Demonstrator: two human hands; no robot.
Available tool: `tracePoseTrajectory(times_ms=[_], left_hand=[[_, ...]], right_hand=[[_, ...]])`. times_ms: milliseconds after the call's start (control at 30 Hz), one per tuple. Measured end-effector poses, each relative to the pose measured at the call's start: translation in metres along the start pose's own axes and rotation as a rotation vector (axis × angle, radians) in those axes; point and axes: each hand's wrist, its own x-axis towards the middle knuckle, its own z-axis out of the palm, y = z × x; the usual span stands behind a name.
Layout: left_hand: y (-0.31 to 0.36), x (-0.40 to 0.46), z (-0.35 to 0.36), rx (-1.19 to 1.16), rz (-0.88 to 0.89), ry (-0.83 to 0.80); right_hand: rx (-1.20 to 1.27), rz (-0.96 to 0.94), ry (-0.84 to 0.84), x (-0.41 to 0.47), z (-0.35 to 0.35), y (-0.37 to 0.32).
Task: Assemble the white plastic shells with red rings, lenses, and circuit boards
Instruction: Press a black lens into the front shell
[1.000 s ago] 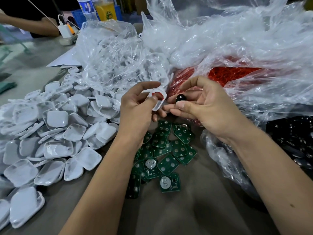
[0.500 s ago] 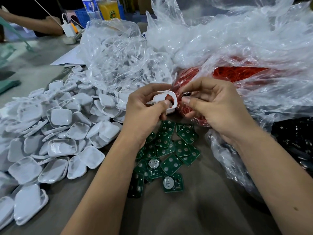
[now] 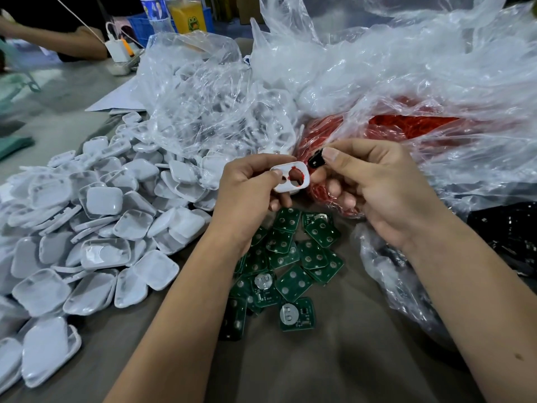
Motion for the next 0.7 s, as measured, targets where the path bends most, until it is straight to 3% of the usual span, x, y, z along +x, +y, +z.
tracePoseTrajectory(times_ms=[100,433,700], left_hand=[[-0.001,-0.001,0.002,-0.003,0.01,-0.005],[-0.003,-0.004,0.014,-0.044,0.085,0.005],[-0.006,-0.008,0.019,0.0,0.133,-0.021]], right_hand=[[0.0,-0.038,0.003,0.0,0.001,0.0],[-0.528,-0.302,0.207,0.003,0.008,0.017],[-0.547,-0.302,0.286,0.004,0.009,0.018]])
